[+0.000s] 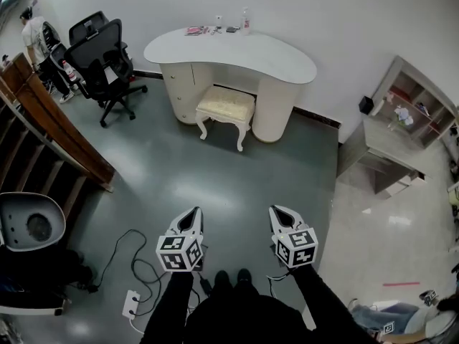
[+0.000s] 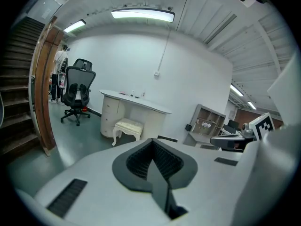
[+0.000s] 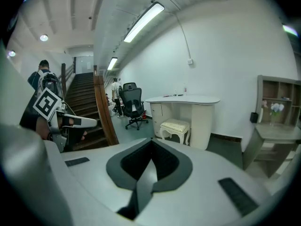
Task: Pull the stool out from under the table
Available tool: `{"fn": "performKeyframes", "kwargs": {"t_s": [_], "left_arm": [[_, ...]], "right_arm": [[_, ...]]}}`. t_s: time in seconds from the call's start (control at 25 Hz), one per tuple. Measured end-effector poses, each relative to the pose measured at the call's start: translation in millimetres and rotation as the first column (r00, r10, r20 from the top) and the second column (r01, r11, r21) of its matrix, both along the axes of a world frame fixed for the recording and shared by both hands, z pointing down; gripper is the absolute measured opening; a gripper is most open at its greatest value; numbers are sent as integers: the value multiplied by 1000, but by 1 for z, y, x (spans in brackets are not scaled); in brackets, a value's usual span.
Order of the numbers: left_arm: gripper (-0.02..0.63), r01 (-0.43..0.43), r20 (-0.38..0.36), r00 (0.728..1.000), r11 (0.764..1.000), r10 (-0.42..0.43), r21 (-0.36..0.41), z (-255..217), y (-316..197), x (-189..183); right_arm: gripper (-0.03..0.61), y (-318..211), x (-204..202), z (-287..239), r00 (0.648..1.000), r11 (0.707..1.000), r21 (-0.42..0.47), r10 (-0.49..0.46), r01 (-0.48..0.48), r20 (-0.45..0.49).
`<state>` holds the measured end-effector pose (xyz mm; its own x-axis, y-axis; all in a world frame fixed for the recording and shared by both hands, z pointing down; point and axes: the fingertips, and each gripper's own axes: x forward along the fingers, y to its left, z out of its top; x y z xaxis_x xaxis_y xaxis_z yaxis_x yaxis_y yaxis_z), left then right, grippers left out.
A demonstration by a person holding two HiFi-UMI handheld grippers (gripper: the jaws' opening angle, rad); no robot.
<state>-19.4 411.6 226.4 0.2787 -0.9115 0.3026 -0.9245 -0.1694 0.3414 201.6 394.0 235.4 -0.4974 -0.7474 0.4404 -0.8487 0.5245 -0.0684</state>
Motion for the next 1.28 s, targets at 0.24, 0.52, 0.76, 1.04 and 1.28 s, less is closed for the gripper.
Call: {"fn": "performKeyframes", "kwargs": {"t_s": [0.24, 0.52, 0.76, 1.04, 1.28], "left_arm": [[8, 2, 38, 999, 999, -3, 35, -9, -20, 6], [8, 8, 76, 997, 996, -15, 91, -31, -44, 19], [8, 21, 90, 996, 993, -31, 115, -45, -53, 30], [8, 29, 95, 995, 994, -39, 101, -38, -65, 30], [8, 31, 92, 995, 996, -39, 81, -30, -94, 19]], "right_arm": [[3, -15, 9, -7, 1000, 1000, 24, 19, -20, 22], [3, -42, 29, -22, 999, 998, 43, 40, -41, 32], [3, -50, 31, -38, 999, 996, 86, -6, 3, 35], [3, -68, 34, -33, 999, 997, 73, -4, 1, 35], [5, -102, 33, -21, 999, 999, 35, 19, -21, 33]]}}
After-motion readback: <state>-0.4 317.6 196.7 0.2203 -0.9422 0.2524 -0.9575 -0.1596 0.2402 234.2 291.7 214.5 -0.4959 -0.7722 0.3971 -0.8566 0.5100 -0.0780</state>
